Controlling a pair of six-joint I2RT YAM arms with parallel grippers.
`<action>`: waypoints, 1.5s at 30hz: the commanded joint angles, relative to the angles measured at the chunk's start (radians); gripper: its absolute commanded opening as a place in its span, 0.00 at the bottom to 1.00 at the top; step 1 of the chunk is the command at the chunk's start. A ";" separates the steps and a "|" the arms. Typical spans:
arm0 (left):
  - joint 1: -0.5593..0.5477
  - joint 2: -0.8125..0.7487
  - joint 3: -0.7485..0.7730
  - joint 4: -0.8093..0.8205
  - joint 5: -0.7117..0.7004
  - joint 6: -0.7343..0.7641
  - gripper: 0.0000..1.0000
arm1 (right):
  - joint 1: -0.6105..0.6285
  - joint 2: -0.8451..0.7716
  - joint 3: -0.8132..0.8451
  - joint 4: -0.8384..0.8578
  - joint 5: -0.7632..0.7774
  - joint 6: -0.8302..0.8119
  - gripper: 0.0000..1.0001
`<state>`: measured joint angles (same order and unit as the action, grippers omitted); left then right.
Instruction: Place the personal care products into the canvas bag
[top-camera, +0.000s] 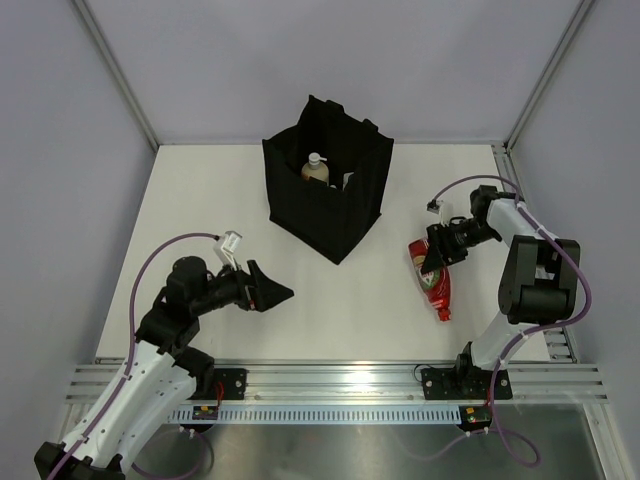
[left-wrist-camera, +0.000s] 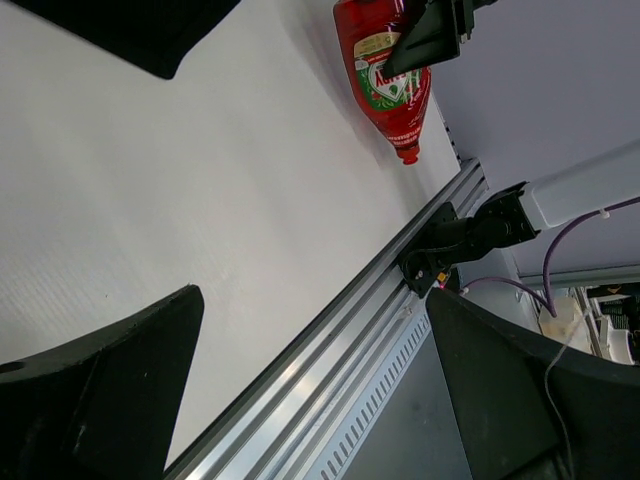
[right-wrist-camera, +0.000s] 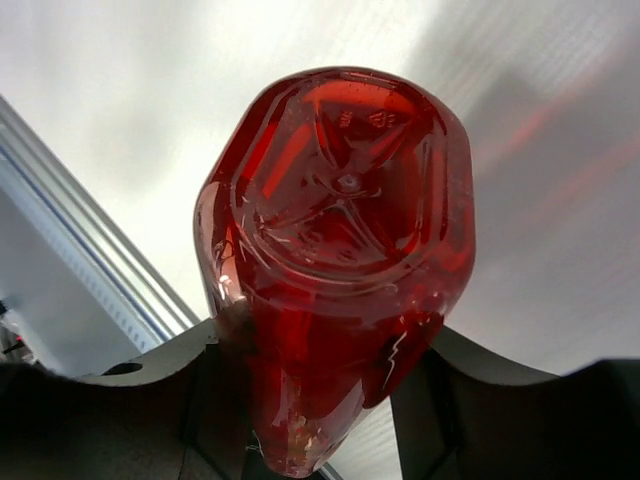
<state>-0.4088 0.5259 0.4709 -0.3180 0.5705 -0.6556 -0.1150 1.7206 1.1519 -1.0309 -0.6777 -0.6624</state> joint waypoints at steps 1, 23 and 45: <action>-0.004 0.006 0.011 0.076 0.057 -0.006 0.99 | -0.012 -0.012 0.078 -0.086 -0.216 -0.009 0.00; -0.087 0.097 0.018 0.172 0.049 -0.032 0.99 | -0.012 -0.085 0.345 -0.230 -0.540 0.119 0.00; -0.087 0.091 0.058 0.109 -0.030 -0.003 0.99 | 0.333 0.287 1.207 0.914 -0.410 1.397 0.00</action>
<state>-0.4911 0.6304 0.4911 -0.2382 0.5652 -0.6769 0.2070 1.9785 2.2471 -0.2955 -1.1584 0.6109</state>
